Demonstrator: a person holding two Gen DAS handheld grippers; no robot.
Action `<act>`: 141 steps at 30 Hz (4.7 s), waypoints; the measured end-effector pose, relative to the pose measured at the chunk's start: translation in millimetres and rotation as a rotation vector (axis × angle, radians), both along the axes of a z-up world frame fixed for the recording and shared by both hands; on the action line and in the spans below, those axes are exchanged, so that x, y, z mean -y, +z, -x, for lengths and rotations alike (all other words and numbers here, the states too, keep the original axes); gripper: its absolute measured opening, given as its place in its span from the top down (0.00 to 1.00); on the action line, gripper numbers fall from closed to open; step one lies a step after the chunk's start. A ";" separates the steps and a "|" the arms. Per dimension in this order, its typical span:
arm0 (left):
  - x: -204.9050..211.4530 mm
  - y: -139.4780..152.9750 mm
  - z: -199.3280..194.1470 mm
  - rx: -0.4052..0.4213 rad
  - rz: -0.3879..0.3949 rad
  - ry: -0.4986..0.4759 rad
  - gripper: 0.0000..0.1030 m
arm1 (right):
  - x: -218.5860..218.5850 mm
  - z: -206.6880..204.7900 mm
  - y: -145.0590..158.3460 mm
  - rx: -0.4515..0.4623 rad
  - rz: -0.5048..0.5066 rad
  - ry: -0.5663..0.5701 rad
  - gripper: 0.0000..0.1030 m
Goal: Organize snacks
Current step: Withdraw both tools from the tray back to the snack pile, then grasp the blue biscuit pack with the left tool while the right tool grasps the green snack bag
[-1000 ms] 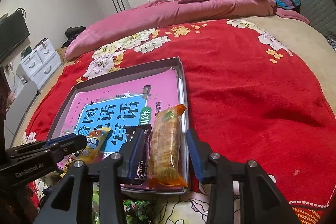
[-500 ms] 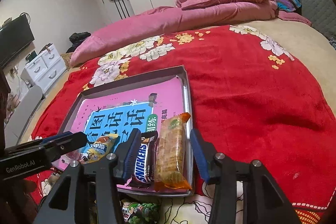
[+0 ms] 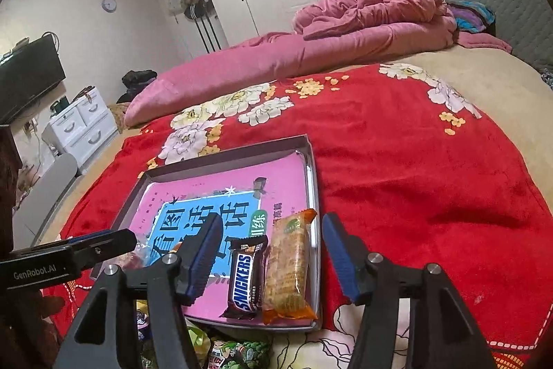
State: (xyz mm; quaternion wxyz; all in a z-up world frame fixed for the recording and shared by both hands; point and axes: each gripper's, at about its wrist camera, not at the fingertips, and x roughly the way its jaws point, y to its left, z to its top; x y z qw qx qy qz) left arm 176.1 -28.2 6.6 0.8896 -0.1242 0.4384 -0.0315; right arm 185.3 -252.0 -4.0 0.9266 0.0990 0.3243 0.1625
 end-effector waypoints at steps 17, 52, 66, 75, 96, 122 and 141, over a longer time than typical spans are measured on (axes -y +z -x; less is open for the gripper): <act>-19.0 18.4 20.2 0.027 0.004 0.007 0.40 | -6.6 10.0 7.0 0.045 0.010 0.034 0.34; -40.7 31.8 57.3 0.028 0.029 0.028 0.39 | -17.1 44.0 16.6 0.069 0.013 0.135 0.27; -38.1 16.8 64.5 -0.021 0.040 0.010 0.35 | -15.2 52.2 17.2 0.062 0.012 0.131 0.26; -42.9 8.9 70.4 -0.040 0.034 0.013 0.35 | -15.8 56.6 15.3 0.055 0.027 0.125 0.26; -64.4 -11.8 80.5 -0.096 0.034 0.036 0.35 | -14.3 63.7 8.4 0.022 0.059 0.106 0.26; -36.4 -31.9 93.7 -0.151 0.027 -0.055 0.35 | -44.1 74.8 -14.2 -0.062 0.180 0.209 0.26; 2.6 -41.9 74.3 -0.169 0.049 -0.106 0.35 | -63.4 61.7 -43.5 -0.144 0.229 0.315 0.48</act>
